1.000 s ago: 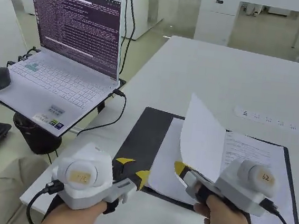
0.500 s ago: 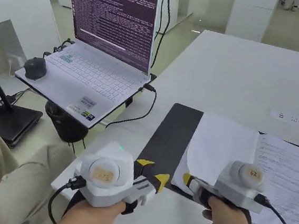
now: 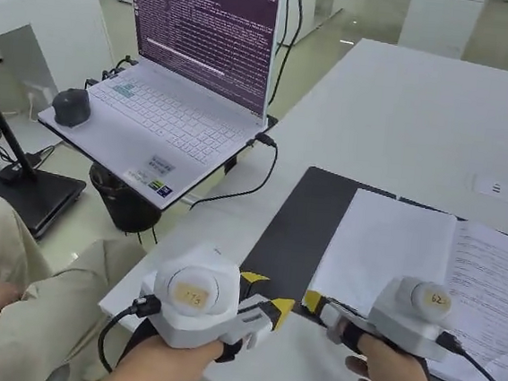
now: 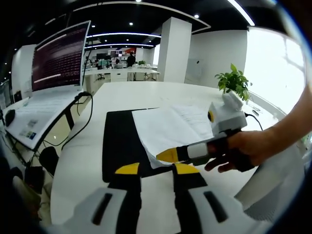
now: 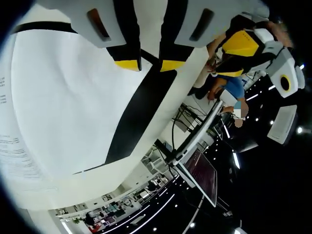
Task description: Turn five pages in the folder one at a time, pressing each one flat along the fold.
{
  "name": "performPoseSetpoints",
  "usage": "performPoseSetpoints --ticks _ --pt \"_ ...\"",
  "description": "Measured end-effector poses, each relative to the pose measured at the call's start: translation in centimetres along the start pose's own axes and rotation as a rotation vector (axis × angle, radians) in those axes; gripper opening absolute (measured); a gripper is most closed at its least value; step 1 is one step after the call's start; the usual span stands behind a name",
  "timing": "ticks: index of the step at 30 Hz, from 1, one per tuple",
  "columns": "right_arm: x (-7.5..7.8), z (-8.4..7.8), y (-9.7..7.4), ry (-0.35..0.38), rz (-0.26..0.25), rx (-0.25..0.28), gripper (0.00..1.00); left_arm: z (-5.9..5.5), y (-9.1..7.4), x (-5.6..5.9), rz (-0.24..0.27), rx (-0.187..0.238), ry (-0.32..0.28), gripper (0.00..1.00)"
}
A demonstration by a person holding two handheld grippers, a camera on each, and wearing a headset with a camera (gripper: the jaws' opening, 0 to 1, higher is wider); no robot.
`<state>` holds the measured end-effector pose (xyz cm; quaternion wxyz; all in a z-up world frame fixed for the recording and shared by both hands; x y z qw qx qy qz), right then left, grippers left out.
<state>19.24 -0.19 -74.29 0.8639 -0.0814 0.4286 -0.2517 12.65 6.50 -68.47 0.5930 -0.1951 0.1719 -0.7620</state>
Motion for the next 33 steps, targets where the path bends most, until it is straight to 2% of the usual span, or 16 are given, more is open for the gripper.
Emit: performPoseSetpoints --ticks 2,4,7,8,11,14,18,20,23,25,27,28,33 --pt "-0.1 1.0 -0.9 0.000 0.018 0.040 0.13 0.0 0.7 0.2 -0.007 -0.008 0.022 0.24" --pt "0.6 2.1 -2.4 -0.007 0.003 0.068 0.11 0.0 1.9 0.8 -0.031 -0.024 0.043 0.24" --pt "2.9 4.0 -4.5 0.013 -0.045 0.122 0.09 0.1 4.2 2.1 -0.066 -0.047 0.092 0.24" --pt "3.2 4.3 -4.8 0.019 -0.051 0.130 0.09 0.1 4.8 2.4 -0.070 -0.050 0.099 0.24" --pt "5.3 5.6 -6.7 0.045 -0.093 0.163 0.07 0.1 6.7 3.2 -0.081 -0.068 0.129 0.24" --pt "6.8 6.2 -8.2 0.050 -0.127 0.173 0.05 -0.5 8.7 3.2 -0.073 -0.094 0.136 0.24" --pt "7.9 7.2 -9.5 0.062 -0.143 0.197 0.02 -1.4 10.2 3.2 -0.059 -0.126 0.150 0.24" --pt "8.4 7.7 -9.9 0.065 -0.148 0.207 0.00 -1.9 10.7 2.8 -0.030 -0.142 0.163 0.23" --pt "8.6 8.1 -10.1 0.076 -0.152 0.212 0.01 -2.6 11.2 2.4 -0.005 -0.161 0.145 0.24" --pt "9.1 8.5 -10.1 0.077 -0.157 0.213 0.00 -3.2 11.3 2.6 -0.006 -0.173 0.137 0.24" --pt "9.9 8.9 -10.0 0.089 -0.159 0.214 0.00 -4.2 11.2 2.5 0.005 -0.214 0.162 0.23" --pt "10.1 8.9 -9.9 0.091 -0.159 0.211 0.00 -4.1 11.0 2.6 0.010 -0.180 0.166 0.24" --pt "11.2 9.2 -8.9 0.106 -0.157 0.177 0.00 -4.1 10.9 2.5 0.003 -0.158 0.171 0.24"
Point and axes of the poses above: the centre of the closed fingertips' face, and the gripper's own axes: y roughly forward along the fingers, x roughly to its right, z roughly out of its top, the point moved 3 cm from there along -y, roughly backward along the fingers, and after that the axes turned 5 degrees about z, right-handed, at the moved point
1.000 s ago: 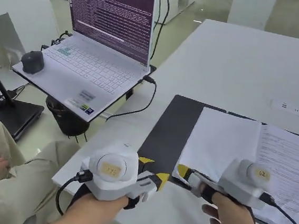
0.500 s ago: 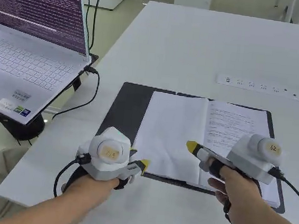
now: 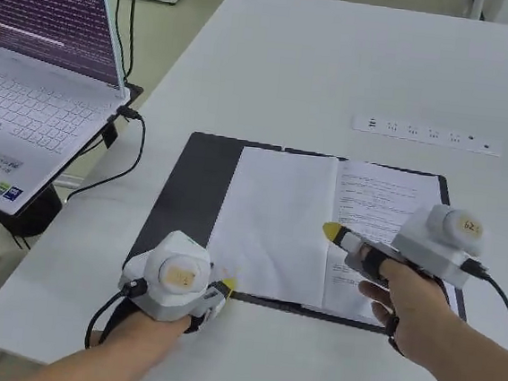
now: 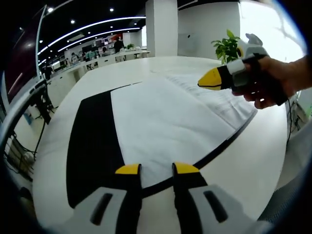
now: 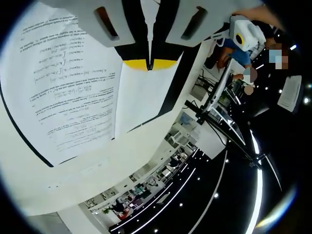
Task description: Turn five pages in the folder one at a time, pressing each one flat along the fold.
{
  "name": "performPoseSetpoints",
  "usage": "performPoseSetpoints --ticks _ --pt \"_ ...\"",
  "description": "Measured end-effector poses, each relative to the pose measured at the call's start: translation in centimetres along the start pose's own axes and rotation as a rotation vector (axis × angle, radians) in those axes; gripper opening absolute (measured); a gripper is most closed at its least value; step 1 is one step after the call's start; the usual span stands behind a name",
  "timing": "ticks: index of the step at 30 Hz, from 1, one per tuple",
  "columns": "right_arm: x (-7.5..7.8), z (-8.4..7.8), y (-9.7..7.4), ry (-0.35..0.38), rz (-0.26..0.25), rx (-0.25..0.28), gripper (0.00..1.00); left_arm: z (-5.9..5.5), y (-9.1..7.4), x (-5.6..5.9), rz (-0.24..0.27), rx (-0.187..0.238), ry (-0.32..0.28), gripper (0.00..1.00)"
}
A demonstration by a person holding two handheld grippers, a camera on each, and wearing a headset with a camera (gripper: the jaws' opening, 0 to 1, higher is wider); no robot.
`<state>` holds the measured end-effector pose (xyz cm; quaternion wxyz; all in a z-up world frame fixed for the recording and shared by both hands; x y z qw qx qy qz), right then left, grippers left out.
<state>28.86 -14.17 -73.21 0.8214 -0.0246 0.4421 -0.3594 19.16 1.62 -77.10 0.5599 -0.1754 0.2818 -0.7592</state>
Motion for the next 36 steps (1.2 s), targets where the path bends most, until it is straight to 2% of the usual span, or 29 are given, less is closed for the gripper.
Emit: performPoseSetpoints --ticks 2,4,5,6,7,10,12,14,16,17,19,21,23,30,36 --pt "0.1 0.1 0.4 0.004 -0.006 -0.003 0.00 0.0 0.1 -0.1 0.000 0.006 -0.001 0.24" --pt "0.4 0.3 1.2 0.124 -0.019 -0.001 0.00 0.0 0.1 0.0 0.001 0.012 -0.001 0.24" --pt "0.7 0.2 1.6 0.242 -0.031 -0.009 0.00 0.0 0.1 0.0 0.002 0.016 -0.008 0.24" --pt "0.7 0.2 1.7 0.267 -0.026 -0.008 0.00 0.0 0.1 0.0 0.002 0.017 -0.007 0.24" --pt "0.8 0.7 2.2 0.309 -0.012 0.016 0.00 0.0 0.2 -0.1 0.003 0.020 -0.008 0.24" --pt "1.4 1.3 3.0 0.389 -0.027 0.044 0.00 0.1 0.2 -0.1 0.005 0.024 -0.009 0.24" --pt "2.0 1.0 3.6 0.458 -0.052 0.026 0.00 0.1 0.2 -0.1 0.005 0.023 -0.007 0.24" --pt "2.0 1.2 4.3 0.539 -0.021 0.032 0.00 0.1 0.2 -0.1 0.005 0.024 -0.006 0.24" --pt "2.7 1.6 4.6 0.546 -0.053 0.057 0.00 0.1 0.3 -0.1 0.004 0.025 -0.001 0.24" --pt "2.5 2.1 4.9 0.584 -0.029 0.076 0.00 0.1 0.3 -0.1 0.005 0.026 -0.005 0.24" --pt "2.7 2.5 5.2 0.633 -0.030 0.088 0.00 0.0 0.4 -0.2 0.004 0.029 -0.002 0.24" --pt "3.2 3.1 5.6 0.631 -0.032 0.103 0.00 0.0 0.4 -0.2 0.005 0.032 -0.006 0.24" --pt "3.2 3.7 6.1 0.672 -0.024 0.123 0.00 -0.1 0.5 -0.2 0.006 0.034 -0.005 0.24" --pt "4.0 5.8 7.8 0.678 -0.034 0.144 0.00 -0.1 0.5 -0.2 0.008 0.047 -0.014 0.24" --pt "5.4 7.9 9.2 0.769 -0.033 0.241 0.00 -0.2 0.6 -0.3 0.010 0.056 -0.017 0.24"
Point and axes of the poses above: the centre of the closed fingertips' face, and the gripper's own axes: y roughly forward along the fingers, x roughly to its right, z roughly out of its top, the point moved 3 cm from there along -y, roughly backward along the fingers, and after that the axes turned 5 degrees about z, right-handed, at the moved point
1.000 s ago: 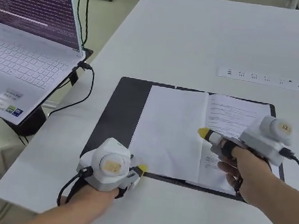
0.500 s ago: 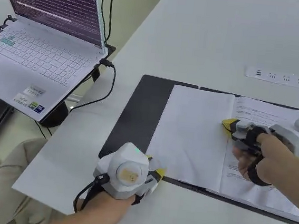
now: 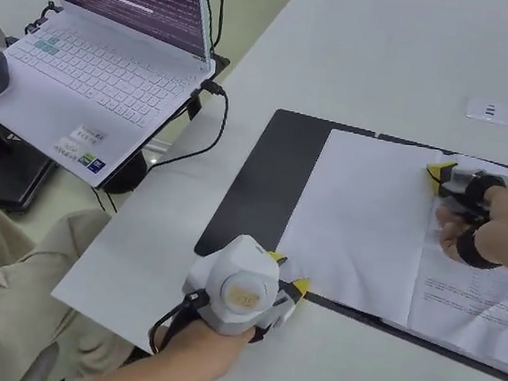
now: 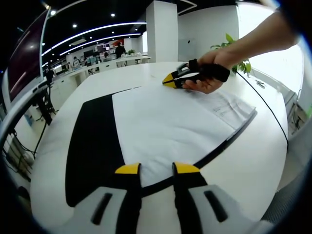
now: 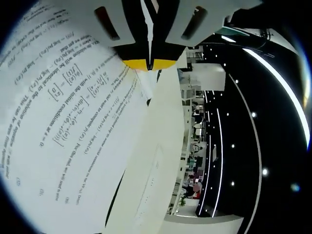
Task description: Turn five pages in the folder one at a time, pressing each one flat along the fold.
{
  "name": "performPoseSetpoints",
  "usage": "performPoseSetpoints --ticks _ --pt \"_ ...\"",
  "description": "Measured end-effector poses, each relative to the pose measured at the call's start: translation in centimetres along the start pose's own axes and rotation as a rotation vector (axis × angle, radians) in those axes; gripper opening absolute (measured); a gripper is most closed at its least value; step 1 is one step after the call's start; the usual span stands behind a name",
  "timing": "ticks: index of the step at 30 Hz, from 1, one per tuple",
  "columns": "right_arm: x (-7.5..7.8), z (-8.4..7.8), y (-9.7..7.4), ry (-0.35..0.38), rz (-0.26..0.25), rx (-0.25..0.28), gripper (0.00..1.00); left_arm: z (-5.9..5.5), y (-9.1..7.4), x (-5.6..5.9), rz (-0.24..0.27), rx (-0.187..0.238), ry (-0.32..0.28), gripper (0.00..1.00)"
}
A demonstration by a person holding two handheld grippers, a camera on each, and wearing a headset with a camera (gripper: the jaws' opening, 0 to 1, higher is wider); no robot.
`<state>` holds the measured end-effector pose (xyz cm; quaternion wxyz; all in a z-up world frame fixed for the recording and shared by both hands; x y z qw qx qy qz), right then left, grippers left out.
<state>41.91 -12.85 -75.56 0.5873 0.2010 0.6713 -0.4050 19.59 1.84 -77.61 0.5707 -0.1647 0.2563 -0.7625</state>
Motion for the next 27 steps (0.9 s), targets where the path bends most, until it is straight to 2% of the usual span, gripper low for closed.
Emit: performPoseSetpoints --ticks 4,14,20,24,27 --pt "0.0 1.2 1.0 0.048 0.017 0.060 0.00 -0.1 0.0 0.0 0.001 0.007 -0.002 0.24" --pt "-0.3 2.4 2.2 0.127 0.049 0.137 0.00 -0.1 -0.2 0.1 0.004 0.015 -0.010 0.24" --pt "-0.3 2.2 2.1 0.115 0.054 0.119 0.00 -0.1 -0.2 0.1 0.004 0.015 -0.009 0.24" --pt "-0.1 1.3 1.5 0.082 0.061 0.052 0.00 -0.1 -0.2 0.2 0.004 0.017 -0.010 0.24" --pt "0.0 0.9 1.0 0.076 0.061 0.026 0.00 -0.1 -0.3 0.1 0.003 0.018 -0.008 0.24"
Point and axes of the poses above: the centre of the closed fingertips' face, and the gripper's own axes: y roughly forward along the fingers, x roughly to its right, z roughly out of its top, the point moved 3 cm from there along -y, roughly backward along the fingers, and after that the axes turned 5 degrees about z, right-handed, at the moved point
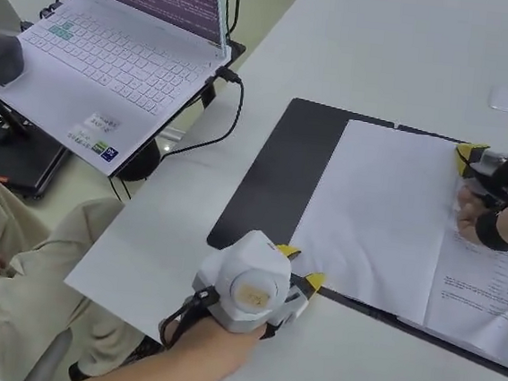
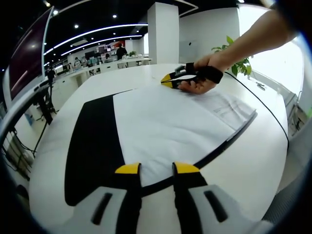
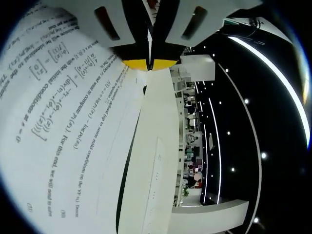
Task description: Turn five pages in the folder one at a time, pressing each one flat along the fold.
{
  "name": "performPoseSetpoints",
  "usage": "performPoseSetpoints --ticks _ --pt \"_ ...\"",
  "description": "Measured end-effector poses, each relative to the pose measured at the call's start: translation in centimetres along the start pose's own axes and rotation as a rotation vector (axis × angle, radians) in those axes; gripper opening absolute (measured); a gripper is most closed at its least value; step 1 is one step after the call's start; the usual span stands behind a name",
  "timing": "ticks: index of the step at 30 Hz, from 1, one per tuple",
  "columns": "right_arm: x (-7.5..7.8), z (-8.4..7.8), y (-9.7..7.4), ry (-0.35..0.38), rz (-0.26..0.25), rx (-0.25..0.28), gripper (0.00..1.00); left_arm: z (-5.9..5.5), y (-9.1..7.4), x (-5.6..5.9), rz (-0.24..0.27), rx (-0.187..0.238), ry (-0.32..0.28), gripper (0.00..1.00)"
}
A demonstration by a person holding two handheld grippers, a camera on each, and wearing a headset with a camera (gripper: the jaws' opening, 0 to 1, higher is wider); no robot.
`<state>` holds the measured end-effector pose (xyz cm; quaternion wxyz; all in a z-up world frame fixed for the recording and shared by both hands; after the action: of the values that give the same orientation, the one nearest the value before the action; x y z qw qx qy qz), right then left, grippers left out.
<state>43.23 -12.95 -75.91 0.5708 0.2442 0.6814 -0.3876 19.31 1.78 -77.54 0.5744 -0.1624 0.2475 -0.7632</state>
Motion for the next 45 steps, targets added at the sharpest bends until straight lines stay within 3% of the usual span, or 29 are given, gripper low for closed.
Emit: performPoseSetpoints --ticks 8,25,35,39,45 --pt "0.4 -1.6 -1.5 -0.036 -0.015 -0.090 0.00 -0.1 0.0 0.0 0.000 -0.003 0.002 0.24" --pt "1.6 -4.2 -6.1 -0.048 -0.045 -0.197 0.00 0.0 0.0 -0.1 -0.003 -0.006 0.005 0.24" --pt "2.2 -5.8 -9.0 -0.031 -0.045 -0.217 0.00 0.0 -0.1 0.0 -0.003 -0.009 0.005 0.24" --pt "2.5 -7.4 -10.3 -0.072 -0.057 -0.281 0.00 0.0 0.0 -0.1 -0.003 -0.014 0.006 0.24" --pt "3.1 -8.2 -11.6 -0.076 -0.063 -0.282 0.00 0.1 -0.1 0.0 -0.004 -0.014 0.005 0.24"
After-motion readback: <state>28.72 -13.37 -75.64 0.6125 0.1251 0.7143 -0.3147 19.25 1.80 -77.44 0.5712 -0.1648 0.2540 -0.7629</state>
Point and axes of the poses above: the centre of the closed fingertips' face, and the gripper's own axes: y roughly forward along the fingers, x roughly to its right, z roughly out of its top, the point moved 3 cm from there along -y, roughly backward along the fingers, and after that the axes turned 5 degrees about z, right-handed, at the moved point
